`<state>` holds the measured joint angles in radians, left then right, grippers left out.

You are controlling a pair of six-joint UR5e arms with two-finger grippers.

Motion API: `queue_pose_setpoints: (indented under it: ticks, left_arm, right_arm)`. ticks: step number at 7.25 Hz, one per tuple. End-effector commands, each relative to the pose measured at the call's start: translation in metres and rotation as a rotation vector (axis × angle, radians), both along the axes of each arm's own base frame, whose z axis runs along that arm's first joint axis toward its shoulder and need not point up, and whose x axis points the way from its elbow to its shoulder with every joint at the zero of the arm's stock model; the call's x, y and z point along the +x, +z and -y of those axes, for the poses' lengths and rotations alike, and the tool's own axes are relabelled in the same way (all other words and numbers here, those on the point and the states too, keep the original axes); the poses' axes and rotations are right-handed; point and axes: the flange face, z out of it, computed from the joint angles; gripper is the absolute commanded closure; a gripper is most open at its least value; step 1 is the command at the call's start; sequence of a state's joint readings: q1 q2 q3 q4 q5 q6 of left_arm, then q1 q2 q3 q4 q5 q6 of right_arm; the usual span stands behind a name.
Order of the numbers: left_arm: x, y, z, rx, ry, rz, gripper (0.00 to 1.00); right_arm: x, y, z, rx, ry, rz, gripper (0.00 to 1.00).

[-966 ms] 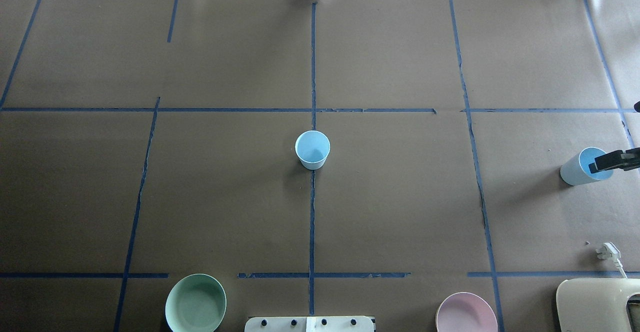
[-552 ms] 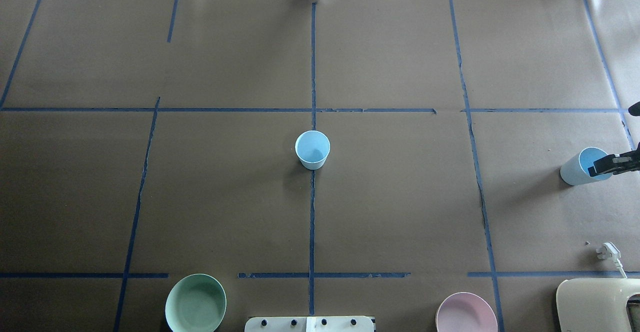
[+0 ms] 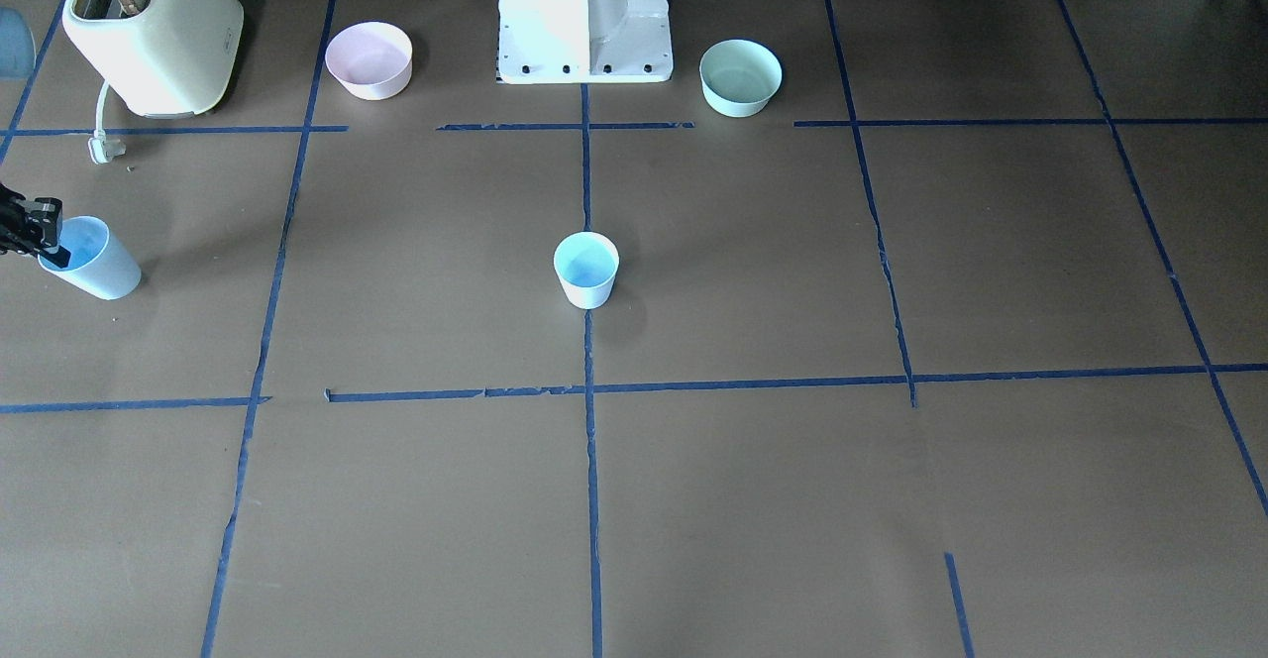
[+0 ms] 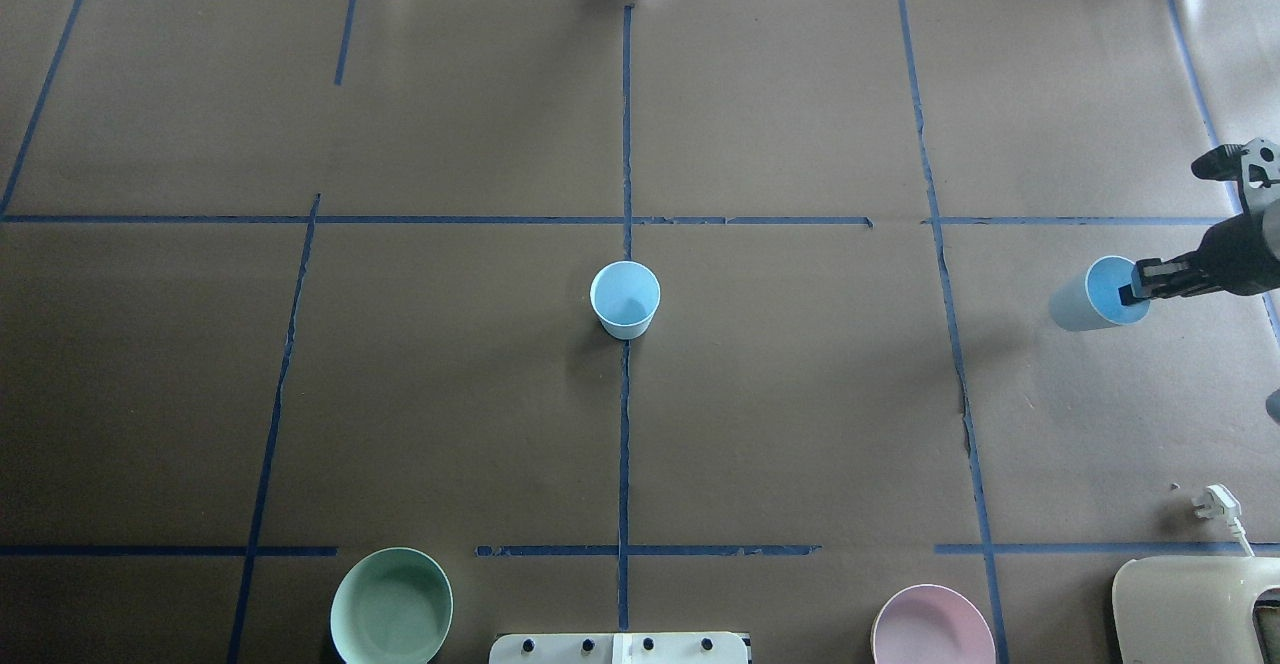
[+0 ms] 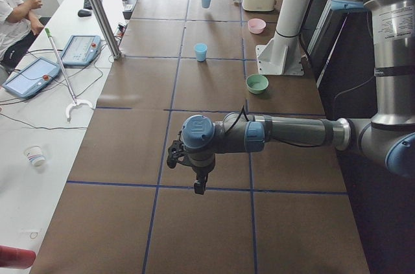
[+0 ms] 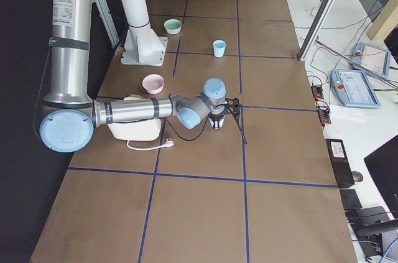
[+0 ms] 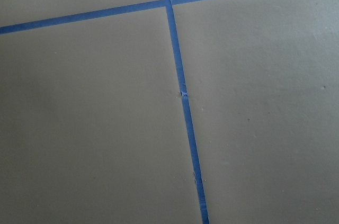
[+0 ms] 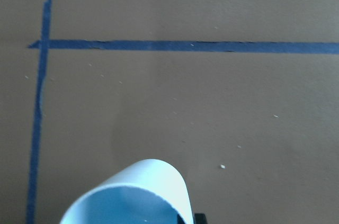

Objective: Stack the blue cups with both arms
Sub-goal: 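Carry the grasped cup with the right gripper above the center cup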

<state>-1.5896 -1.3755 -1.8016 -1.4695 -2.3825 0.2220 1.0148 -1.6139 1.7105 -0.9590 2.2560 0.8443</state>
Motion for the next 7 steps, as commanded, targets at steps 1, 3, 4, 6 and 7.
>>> queue_pose_setpoints:
  ticks: [1,3,4,6,7]
  left_arm:
    - [0.000,0.003,-0.003,-0.008,-0.001,0.000,0.00]
    - [0.000,0.002,-0.003,-0.009,-0.003,0.000,0.00]
    - [0.000,0.002,-0.003,-0.009,-0.004,-0.001,0.00]
    - [0.000,0.002,-0.003,-0.010,-0.005,-0.001,0.00]
    - [0.000,0.002,-0.003,-0.010,-0.005,-0.003,0.00]
  right_arm:
    - [-0.105,-0.119,0.029,-0.104,0.049,0.067,1.00]
    - [-0.189,-0.245,0.023,-0.166,0.092,0.001,1.00]
    - [-0.230,-0.309,0.012,-0.218,0.125,-0.020,1.00]
    - [-0.289,-0.379,-0.024,-0.266,0.196,-0.026,1.00]
    - [-0.301,-0.390,-0.031,-0.272,0.206,-0.018,1.00]
